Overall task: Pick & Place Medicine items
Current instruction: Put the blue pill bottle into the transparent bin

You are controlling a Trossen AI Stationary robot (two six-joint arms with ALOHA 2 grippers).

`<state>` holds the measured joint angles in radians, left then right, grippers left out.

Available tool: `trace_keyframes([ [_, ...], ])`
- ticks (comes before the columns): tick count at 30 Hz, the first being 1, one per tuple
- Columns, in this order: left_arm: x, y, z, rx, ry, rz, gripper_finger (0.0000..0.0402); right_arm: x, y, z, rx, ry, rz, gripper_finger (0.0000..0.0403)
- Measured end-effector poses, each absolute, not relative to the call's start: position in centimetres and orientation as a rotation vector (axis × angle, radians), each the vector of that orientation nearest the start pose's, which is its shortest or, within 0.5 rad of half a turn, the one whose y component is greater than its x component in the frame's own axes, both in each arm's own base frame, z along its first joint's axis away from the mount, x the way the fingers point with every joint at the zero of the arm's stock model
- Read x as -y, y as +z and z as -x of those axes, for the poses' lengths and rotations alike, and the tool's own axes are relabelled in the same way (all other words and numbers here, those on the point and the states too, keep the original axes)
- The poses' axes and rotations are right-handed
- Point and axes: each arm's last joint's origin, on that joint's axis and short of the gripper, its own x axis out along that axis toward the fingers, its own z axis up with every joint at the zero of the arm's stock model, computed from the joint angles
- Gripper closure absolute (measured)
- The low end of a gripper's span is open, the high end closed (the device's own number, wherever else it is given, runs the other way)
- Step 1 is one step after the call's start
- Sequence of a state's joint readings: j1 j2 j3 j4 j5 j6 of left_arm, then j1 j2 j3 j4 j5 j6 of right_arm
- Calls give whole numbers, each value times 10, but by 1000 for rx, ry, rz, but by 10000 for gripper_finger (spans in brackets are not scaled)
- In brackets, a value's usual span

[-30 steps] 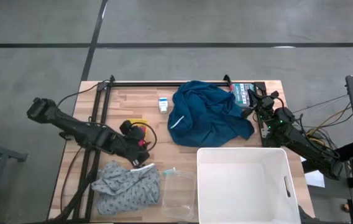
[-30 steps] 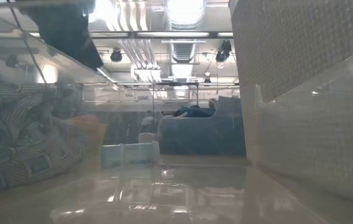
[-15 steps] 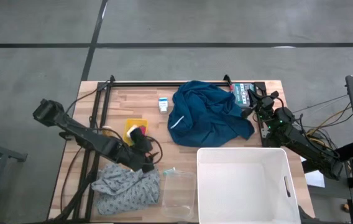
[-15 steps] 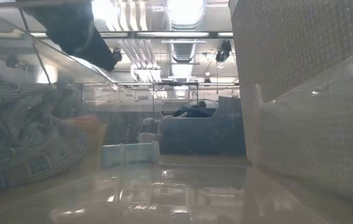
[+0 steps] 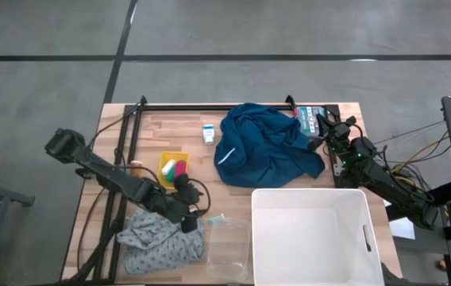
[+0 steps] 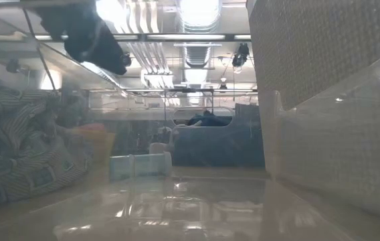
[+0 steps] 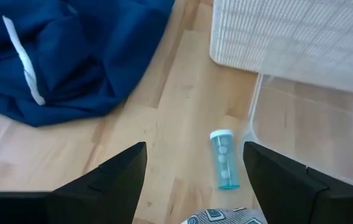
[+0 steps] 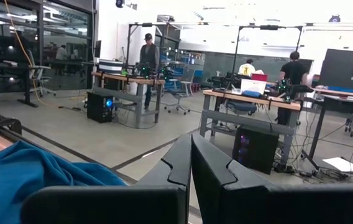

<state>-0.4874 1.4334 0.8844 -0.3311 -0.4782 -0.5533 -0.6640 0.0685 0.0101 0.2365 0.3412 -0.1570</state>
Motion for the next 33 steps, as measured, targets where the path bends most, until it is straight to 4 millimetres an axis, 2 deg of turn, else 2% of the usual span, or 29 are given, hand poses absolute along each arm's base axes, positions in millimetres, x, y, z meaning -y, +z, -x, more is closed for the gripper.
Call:
trace_keyframes([
  [14,129,178,-274,-824,221,58,126,68,184,-71,103,-1015,173,394],
  [23,136,155,-283,-881,164,88,126,68,184,-71,104,-1015,173,394],
  [33,139,150,-288,-854,154,118,126,68,184,-71,105,-1015,173,394],
])
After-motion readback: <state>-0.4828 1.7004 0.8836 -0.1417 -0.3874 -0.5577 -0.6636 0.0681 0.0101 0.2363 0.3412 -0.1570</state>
